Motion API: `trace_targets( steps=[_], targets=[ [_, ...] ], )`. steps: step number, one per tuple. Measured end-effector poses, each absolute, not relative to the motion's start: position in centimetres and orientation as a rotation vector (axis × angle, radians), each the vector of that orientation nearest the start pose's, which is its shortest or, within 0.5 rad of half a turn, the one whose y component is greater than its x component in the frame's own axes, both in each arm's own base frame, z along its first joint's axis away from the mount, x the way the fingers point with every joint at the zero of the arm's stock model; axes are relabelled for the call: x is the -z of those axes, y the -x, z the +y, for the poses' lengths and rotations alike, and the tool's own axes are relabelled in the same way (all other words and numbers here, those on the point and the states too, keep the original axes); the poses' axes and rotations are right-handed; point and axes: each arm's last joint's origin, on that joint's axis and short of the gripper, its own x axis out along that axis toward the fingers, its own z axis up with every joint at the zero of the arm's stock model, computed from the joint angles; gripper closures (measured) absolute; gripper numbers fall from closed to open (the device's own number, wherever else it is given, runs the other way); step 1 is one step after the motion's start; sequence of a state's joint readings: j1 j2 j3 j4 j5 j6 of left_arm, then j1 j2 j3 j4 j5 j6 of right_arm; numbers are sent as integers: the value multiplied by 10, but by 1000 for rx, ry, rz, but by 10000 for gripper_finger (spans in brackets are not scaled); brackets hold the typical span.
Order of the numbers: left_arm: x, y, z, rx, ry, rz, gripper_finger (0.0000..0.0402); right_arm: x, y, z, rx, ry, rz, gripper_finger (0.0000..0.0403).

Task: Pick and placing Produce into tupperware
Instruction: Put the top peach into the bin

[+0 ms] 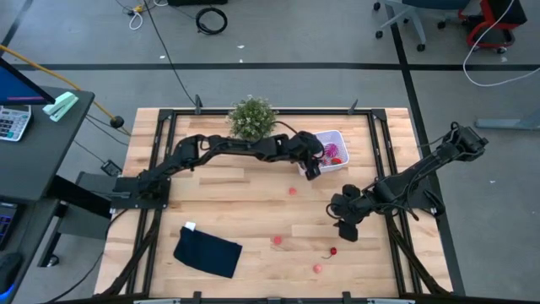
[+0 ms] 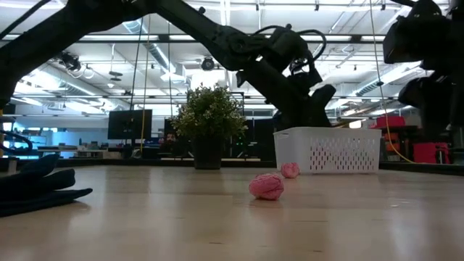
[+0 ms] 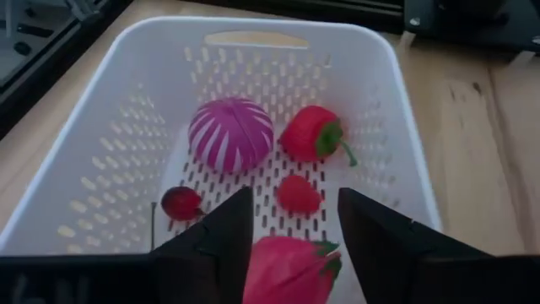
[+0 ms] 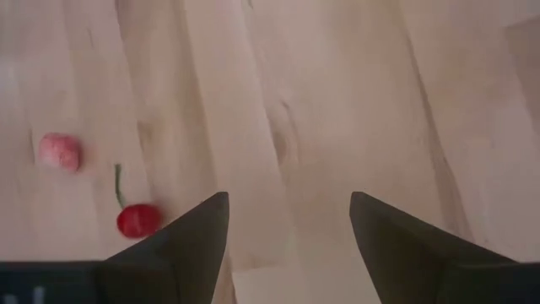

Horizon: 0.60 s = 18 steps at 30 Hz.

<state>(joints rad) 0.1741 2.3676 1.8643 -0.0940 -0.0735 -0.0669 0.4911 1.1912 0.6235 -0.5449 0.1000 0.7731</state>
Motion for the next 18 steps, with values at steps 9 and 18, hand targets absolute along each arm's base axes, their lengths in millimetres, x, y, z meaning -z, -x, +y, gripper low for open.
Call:
trace_targets(
  steps=[9,18],
  targets=[
    [-184,-527,94,-257,93,598,189,-181,-182,91,164,-329,1066,147],
    [-289,-523,67,-166,-46,689,211,-187,-190,87,315,-259,866,147]
  ],
)
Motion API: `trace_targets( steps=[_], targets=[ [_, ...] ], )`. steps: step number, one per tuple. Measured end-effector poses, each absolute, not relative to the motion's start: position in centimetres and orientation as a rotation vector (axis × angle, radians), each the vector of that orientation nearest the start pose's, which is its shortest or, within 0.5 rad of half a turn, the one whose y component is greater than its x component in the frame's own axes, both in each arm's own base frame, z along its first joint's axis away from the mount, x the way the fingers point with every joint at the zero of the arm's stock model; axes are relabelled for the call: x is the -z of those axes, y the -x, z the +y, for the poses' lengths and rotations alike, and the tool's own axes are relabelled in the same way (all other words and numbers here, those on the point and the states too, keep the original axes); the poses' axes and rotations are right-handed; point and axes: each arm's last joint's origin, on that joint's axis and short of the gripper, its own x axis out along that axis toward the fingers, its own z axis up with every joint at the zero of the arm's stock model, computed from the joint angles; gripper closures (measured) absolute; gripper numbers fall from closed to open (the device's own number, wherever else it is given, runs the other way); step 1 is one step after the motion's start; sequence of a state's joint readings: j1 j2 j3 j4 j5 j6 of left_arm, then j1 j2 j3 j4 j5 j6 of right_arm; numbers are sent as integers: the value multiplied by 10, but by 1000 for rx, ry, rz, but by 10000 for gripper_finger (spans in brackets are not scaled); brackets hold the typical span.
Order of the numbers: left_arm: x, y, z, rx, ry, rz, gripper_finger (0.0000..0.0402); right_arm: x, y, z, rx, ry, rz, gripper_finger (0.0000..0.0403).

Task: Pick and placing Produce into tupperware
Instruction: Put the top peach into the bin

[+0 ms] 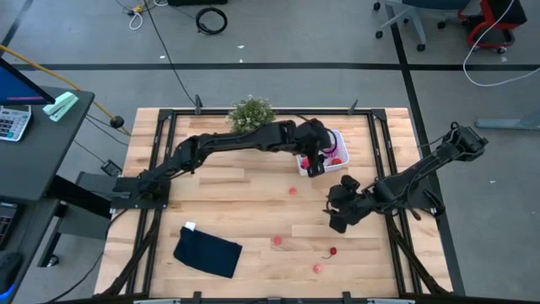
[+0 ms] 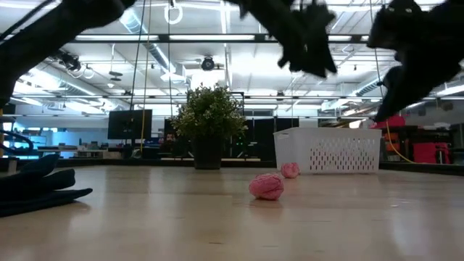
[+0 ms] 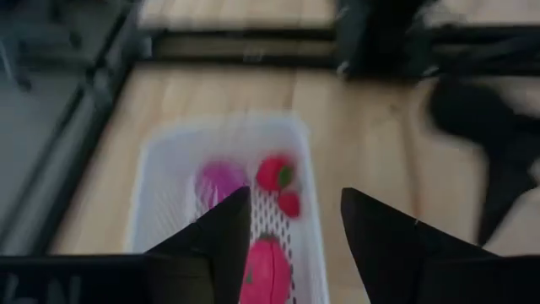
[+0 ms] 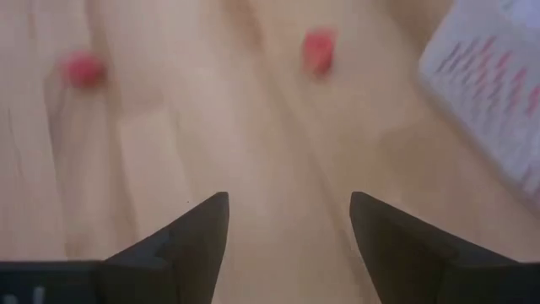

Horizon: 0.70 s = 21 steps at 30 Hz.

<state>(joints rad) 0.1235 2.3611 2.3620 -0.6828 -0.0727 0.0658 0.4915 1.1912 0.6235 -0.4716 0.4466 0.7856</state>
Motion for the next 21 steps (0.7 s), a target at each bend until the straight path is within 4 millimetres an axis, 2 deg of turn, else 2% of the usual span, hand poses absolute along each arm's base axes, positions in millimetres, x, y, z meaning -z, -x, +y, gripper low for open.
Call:
trace_targets(
  steps=[5,9,12,16,18,21],
  targets=[
    [-337,-492,50,-115,-128,669,211,-190,-202,93,316,-312,736,147],
    [-380,-454,43,-140,-115,690,208,-177,-212,97,332,-302,742,147],
    [-405,-427,40,-158,-124,708,212,-161,-224,98,389,-295,731,147],
    [-432,-396,38,-197,-127,701,220,-139,-248,96,417,-254,674,147],
    [-444,-385,40,-215,-108,667,222,-129,-260,93,405,-210,657,147],
    [-451,-378,41,-230,-84,650,223,-117,-270,87,420,-156,644,147]
  ],
)
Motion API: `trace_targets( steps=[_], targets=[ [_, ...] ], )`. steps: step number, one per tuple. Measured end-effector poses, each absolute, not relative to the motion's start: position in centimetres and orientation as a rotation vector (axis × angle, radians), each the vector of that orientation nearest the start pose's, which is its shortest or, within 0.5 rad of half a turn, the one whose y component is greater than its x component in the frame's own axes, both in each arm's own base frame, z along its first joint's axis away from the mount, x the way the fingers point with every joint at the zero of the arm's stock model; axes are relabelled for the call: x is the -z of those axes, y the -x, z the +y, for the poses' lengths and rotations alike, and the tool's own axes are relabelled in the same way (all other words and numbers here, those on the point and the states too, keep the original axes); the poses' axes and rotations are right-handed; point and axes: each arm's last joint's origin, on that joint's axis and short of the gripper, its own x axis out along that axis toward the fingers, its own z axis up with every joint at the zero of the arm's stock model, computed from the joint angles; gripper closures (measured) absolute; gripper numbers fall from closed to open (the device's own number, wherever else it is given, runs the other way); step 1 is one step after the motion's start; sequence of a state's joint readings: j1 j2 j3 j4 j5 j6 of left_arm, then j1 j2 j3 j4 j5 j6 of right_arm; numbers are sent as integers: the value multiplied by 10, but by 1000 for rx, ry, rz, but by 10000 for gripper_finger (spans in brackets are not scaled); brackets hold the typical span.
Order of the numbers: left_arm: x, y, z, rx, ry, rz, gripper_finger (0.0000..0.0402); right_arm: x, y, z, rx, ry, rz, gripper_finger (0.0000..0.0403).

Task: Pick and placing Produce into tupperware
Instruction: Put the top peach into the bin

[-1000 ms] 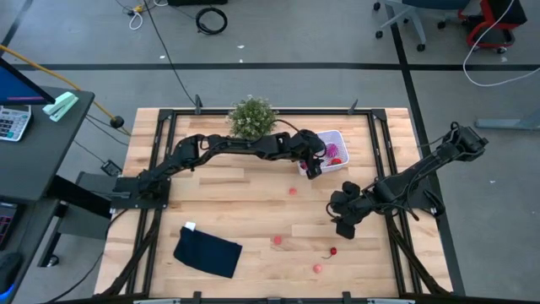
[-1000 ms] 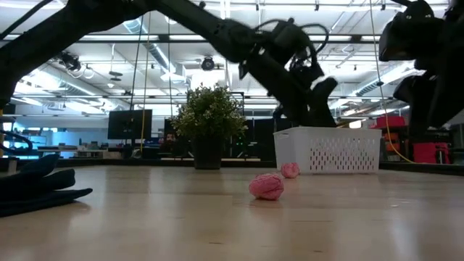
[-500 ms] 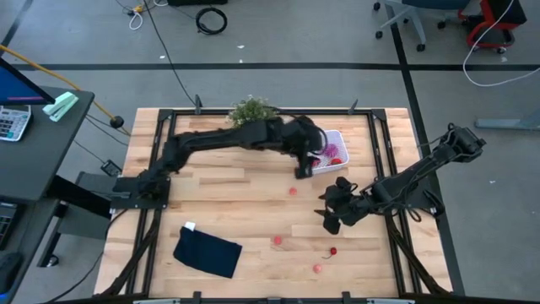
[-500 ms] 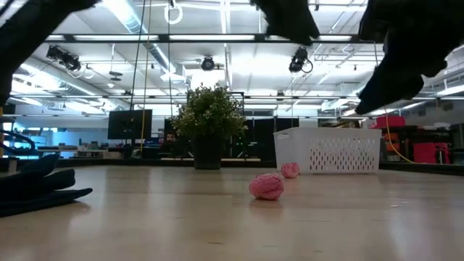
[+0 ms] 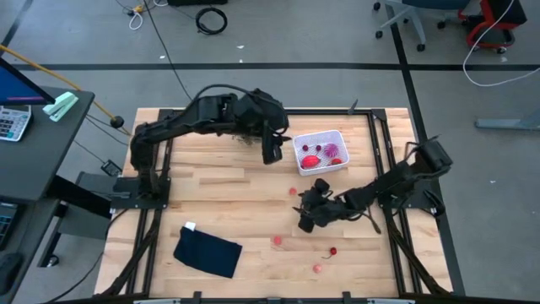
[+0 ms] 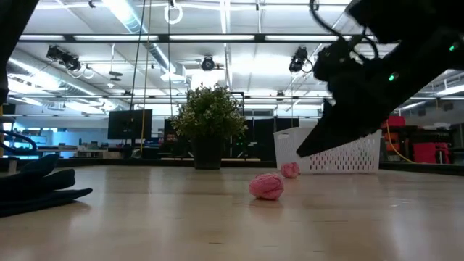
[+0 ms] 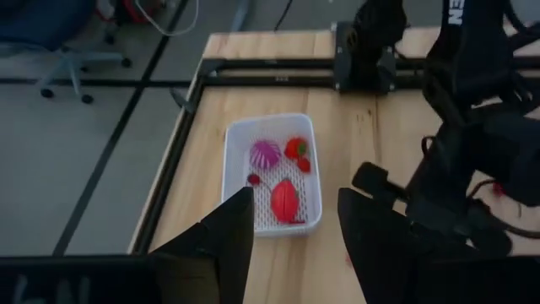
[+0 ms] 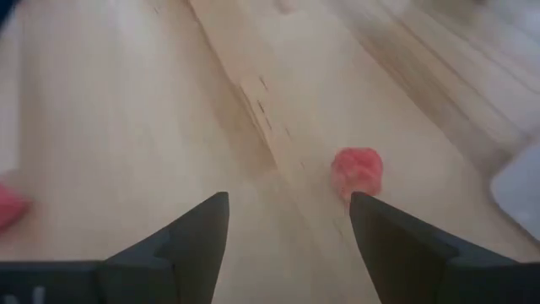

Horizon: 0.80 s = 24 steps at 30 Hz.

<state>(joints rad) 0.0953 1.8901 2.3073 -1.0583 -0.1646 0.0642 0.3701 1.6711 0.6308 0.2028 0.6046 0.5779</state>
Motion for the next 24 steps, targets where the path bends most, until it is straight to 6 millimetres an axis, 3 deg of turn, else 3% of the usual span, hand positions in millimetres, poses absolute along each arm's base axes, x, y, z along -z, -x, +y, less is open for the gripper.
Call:
trace_targets(
  steps=[6,13,19,24],
  targets=[
    [-451,-373,44,-238,-81,669,225,-113,-280,68,518,-71,646,147],
    [-445,-376,46,-241,-80,706,227,-111,-285,46,517,-151,685,147],
    [-446,-375,46,-241,-80,700,228,-110,-287,40,533,-198,684,147],
    [-446,-376,46,-241,-79,700,226,-97,-287,40,543,-198,719,147]
  ],
)
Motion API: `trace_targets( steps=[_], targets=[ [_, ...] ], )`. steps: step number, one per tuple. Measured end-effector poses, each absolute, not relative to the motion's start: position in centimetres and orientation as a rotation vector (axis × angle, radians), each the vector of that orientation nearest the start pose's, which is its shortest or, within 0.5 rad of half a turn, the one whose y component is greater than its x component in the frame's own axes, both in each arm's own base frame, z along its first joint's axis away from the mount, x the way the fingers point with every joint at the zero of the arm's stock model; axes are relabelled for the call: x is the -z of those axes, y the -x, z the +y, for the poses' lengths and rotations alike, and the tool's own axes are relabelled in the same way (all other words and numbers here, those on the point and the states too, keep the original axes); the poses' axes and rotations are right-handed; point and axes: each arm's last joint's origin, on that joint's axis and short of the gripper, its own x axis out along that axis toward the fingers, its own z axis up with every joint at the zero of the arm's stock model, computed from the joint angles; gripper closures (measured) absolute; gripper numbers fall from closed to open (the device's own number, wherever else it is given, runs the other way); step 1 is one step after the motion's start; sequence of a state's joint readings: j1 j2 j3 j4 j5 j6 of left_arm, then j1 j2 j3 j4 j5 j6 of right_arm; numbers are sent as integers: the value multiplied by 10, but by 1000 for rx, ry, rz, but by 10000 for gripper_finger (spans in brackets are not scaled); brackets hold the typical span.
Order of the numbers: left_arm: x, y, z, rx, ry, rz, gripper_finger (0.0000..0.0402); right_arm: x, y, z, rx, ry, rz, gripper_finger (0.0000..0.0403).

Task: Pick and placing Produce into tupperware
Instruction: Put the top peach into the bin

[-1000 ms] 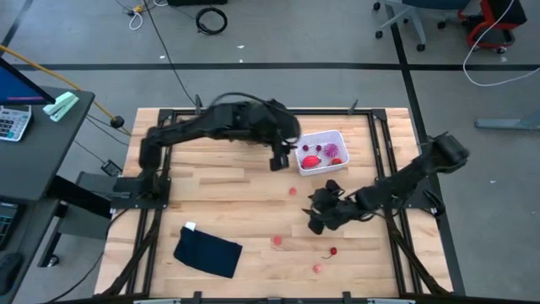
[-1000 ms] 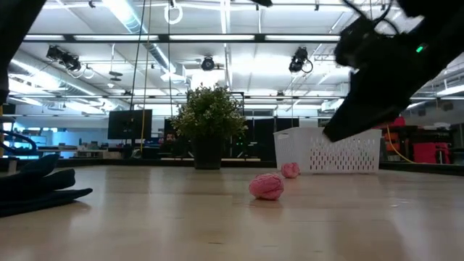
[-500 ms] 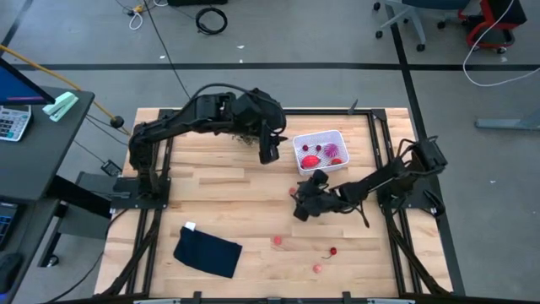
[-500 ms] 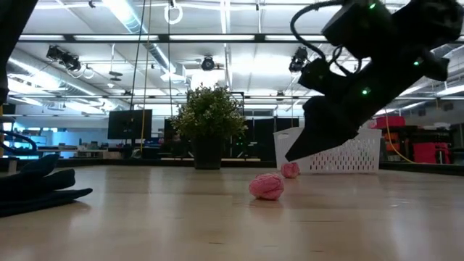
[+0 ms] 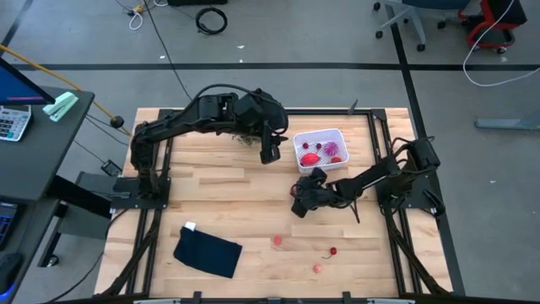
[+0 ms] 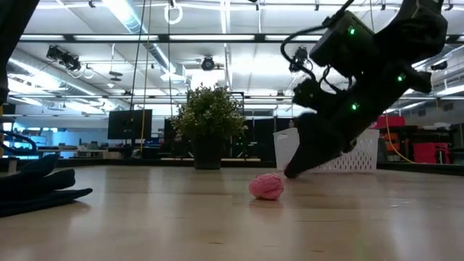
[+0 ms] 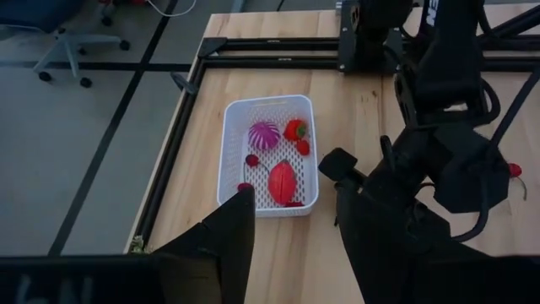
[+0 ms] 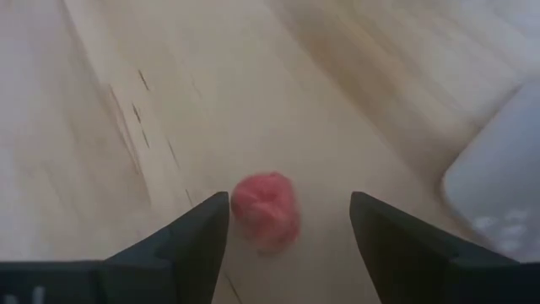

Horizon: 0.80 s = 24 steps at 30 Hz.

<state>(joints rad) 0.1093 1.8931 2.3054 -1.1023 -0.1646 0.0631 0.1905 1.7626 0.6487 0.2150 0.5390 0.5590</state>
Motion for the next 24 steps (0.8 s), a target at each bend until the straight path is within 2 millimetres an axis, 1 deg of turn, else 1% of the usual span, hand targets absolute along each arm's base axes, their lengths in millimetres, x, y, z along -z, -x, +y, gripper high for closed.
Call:
trace_targets(
  steps=[4,7,10,14,20,22,24],
  targets=[
    [-446,-376,46,-241,-79,700,225,-88,-289,41,564,-200,727,148],
    [-446,-376,46,-241,-79,699,227,-87,-289,40,570,-196,726,161],
    [-446,-376,46,-241,-79,699,229,-92,-288,40,555,-204,725,193],
    [-446,-376,46,-241,-79,699,228,-99,-286,42,508,-209,739,262],
    [-445,-375,46,-248,-59,703,228,-121,-281,42,435,-180,741,368],
    [-445,-375,46,-249,-54,708,228,-134,-277,41,423,-173,722,386],
    [-444,-374,46,-249,-54,719,230,-150,-271,40,412,-163,703,386]
  ],
)
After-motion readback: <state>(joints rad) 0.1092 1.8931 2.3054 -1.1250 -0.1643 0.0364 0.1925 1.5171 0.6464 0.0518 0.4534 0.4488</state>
